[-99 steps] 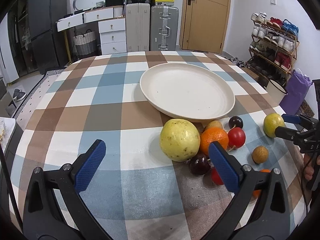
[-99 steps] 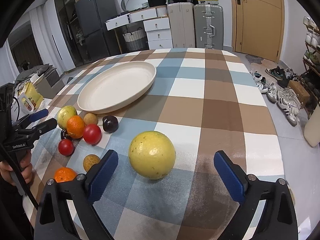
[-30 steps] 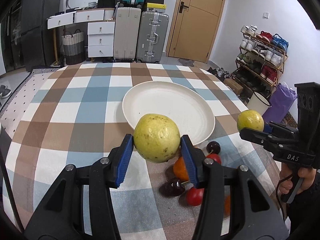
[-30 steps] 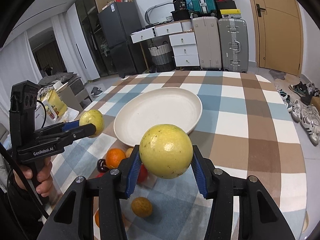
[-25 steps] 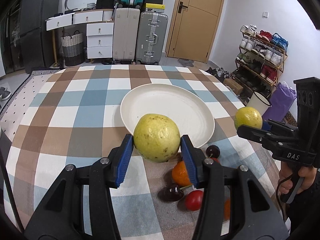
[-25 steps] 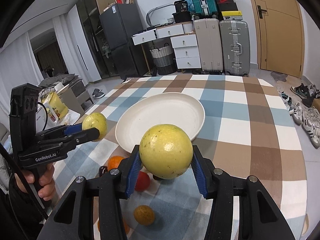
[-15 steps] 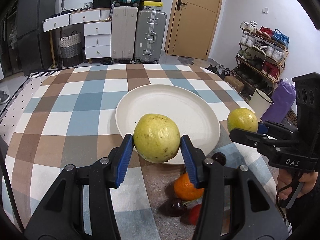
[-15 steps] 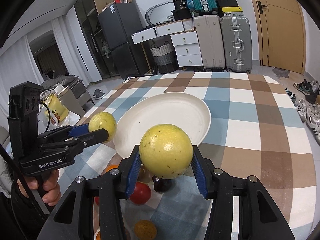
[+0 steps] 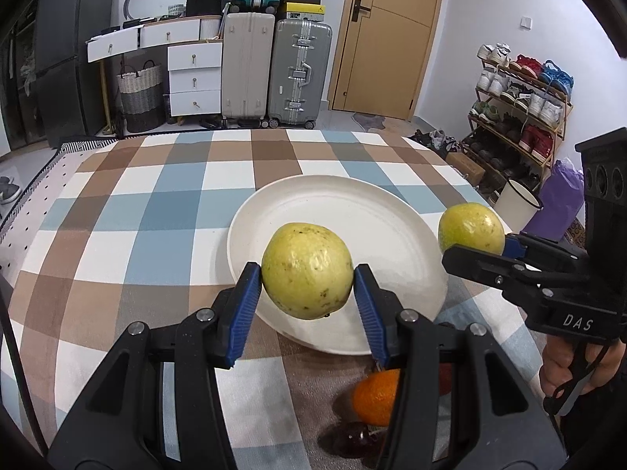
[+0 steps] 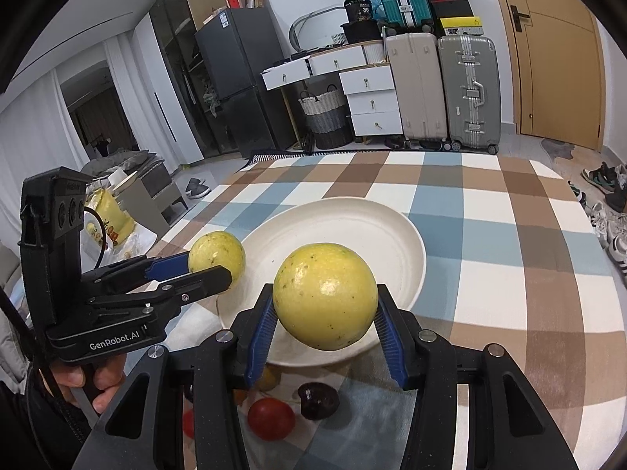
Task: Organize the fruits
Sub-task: 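Lift both yellow fruits and carry them over the white plate, then lower both yellow fruits onto the plate and open both grippers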
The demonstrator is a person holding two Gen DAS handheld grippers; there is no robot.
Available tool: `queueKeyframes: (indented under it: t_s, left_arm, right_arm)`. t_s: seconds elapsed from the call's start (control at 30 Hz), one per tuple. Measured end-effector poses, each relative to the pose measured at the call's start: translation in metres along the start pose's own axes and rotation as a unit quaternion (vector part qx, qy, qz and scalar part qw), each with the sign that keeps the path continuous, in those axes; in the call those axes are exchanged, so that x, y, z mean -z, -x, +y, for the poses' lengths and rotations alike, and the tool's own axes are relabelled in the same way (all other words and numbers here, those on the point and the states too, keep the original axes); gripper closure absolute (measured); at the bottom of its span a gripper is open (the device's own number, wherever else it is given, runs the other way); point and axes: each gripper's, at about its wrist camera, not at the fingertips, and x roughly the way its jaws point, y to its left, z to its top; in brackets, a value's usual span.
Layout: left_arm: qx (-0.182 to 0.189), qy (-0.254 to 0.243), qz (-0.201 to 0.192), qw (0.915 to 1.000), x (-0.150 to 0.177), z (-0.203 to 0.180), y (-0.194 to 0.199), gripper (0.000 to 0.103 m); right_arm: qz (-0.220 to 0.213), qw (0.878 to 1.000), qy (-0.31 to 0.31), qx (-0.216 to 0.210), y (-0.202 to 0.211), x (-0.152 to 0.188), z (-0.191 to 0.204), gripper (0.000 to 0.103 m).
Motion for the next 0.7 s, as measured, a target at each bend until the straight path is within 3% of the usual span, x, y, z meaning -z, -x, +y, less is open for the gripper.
queueKeyframes:
  t_s: [0.3,0.7]
  left_arm:
    - [-0.007,-0.009,-0.016,0.9998,-0.006,-0.001,-0.015,0.057]
    - [-0.019,-0.004,0.0,0.9998,0.0,0.002,-0.038,0.057]
  right_arm:
    - [-0.012,1.0,-0.002,-0.003,-0.014,-0.005,-0.006,0.054]
    - [-0.001,1.0,-0.008,-0.007,-0.031,-0.006,-0.008,0.054]
